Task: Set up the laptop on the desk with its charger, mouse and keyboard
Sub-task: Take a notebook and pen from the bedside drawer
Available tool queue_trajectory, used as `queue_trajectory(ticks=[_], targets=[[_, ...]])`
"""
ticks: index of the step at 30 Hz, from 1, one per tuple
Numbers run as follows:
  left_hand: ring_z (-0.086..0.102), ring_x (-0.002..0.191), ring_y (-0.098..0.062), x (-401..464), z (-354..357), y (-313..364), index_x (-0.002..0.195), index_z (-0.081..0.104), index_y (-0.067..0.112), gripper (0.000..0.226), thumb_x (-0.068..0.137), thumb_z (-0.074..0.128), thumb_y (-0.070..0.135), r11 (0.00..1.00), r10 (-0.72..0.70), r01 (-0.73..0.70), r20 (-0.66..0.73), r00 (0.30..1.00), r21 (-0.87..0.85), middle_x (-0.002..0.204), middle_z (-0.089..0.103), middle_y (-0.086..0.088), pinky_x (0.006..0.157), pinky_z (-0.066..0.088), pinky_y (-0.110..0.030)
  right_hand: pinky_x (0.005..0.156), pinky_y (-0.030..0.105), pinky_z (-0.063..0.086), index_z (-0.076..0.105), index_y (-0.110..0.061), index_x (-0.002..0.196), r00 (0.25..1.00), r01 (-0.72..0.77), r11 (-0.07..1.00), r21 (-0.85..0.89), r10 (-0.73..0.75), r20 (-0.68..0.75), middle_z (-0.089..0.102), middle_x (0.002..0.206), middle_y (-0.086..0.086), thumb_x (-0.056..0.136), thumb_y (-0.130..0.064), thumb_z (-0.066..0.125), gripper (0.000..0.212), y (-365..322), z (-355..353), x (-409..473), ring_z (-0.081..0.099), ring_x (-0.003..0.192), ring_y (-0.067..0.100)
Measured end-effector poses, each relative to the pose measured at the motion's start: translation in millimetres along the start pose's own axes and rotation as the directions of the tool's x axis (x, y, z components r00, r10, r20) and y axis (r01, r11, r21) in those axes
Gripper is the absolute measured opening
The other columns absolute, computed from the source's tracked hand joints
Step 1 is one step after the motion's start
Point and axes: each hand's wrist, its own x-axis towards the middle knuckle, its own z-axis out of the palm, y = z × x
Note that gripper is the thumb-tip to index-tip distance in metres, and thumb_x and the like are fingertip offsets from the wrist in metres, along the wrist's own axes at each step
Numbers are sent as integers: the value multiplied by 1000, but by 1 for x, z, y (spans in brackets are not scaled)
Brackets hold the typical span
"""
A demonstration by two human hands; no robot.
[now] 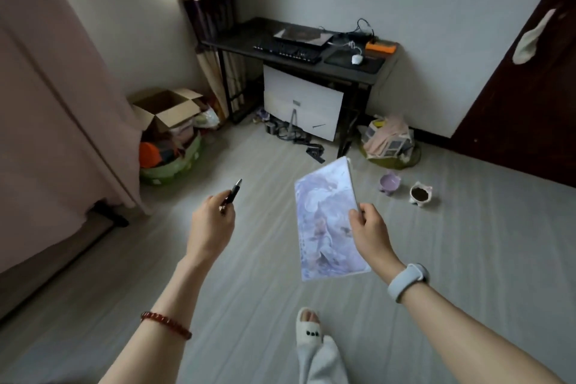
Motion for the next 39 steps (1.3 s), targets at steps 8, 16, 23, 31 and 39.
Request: queue_trajectory(ticks=[8,16,23,31,39], targets=[[61,77,-35,284,47,23,115,61,5,28,89,53,4,1000,16,-14,-91,996,15,88,64,-15,72,53,-47,52,32,30,33,-22,66,996,71,997,-16,-70,48,40,60,-3,92,-16,44,29,-87,92,299,37,53,12],[62,96,-30,514,40,-41,119,61,4,31,89,54,6,992,-99,115,-242,965,54,108,66,-16,88,50,-38,48,26,29,35,-23,64,976,133,990,35,-137,169,38,58,-6,91,-15,44,29,-180,247,512,32,49,10],[59,104,-30,766,61,-86,120,60,6,31,91,51,9,992,-94,111,-231,968,64,113,66,-16,87,45,-33,47,27,22,30,-20,63,976,76,995,64,-87,197,32,57,-5,91,-14,41,31,-248,385,703,27,49,12],[59,104,-28,1018,124,-74,118,61,7,31,89,49,7,993,-114,118,-110,987,26,108,66,-14,88,41,-28,53,30,26,33,-18,67,996,-68,986,152,58,67,35,61,-2,90,-14,40,25,-295,448,922,30,54,14],[56,97,-30,1233,213,-110,113,62,7,32,87,46,2,980,-186,190,-78,980,62,98,63,-14,78,37,-29,52,24,34,47,-12,87,961,-255,934,250,215,176,48,74,2,89,-12,41,6,-293,566,1156,42,60,13]])
